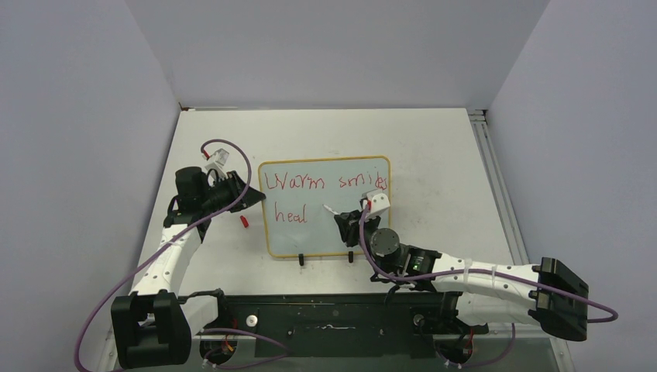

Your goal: Write a sentence on the whiteboard

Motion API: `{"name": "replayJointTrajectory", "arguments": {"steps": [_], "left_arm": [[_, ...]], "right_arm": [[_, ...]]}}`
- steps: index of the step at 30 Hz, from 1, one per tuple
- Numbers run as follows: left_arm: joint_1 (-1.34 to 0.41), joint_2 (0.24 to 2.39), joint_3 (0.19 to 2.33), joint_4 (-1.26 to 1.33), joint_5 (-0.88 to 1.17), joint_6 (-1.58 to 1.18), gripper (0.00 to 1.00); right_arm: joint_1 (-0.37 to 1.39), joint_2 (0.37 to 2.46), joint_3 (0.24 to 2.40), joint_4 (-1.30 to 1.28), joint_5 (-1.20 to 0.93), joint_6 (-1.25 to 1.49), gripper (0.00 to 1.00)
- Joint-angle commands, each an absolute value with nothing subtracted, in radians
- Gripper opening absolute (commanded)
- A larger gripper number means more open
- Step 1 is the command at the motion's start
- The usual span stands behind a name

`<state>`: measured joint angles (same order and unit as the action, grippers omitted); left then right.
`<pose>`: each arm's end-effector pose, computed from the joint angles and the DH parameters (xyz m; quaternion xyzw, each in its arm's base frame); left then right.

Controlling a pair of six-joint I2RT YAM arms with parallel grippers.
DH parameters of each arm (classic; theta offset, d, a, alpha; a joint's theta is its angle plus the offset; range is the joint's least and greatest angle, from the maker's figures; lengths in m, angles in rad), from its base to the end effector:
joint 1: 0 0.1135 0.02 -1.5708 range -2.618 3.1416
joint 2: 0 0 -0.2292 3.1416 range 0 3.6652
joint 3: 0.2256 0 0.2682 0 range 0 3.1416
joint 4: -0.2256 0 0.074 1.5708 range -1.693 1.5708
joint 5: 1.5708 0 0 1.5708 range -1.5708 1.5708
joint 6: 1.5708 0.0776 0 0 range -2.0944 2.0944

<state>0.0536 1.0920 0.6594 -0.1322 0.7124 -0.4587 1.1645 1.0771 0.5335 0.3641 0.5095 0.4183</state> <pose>0.2913 -0.0352 0.1908 -0.0454 0.8369 -0.3902 0.3811 0.1555 0.2658 0.2062 -0.1204 0.7506 0.3052 0.5735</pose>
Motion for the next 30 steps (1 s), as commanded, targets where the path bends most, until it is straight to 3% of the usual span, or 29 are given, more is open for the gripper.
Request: {"name": "replayJointTrajectory", "arguments": {"steps": [1, 30], "left_arm": [[0.050, 1.082, 0.710, -0.124, 0.716, -0.439, 0.19], [0.048, 1.073, 0.707, -0.123, 0.719, -0.439, 0.19]], "right_arm": [[1.158, 1.071, 0.513, 0.371, 0.529, 0.445, 0.05], [1.218, 1.036, 0.448, 0.316, 0.573, 0.556, 0.05]]}}
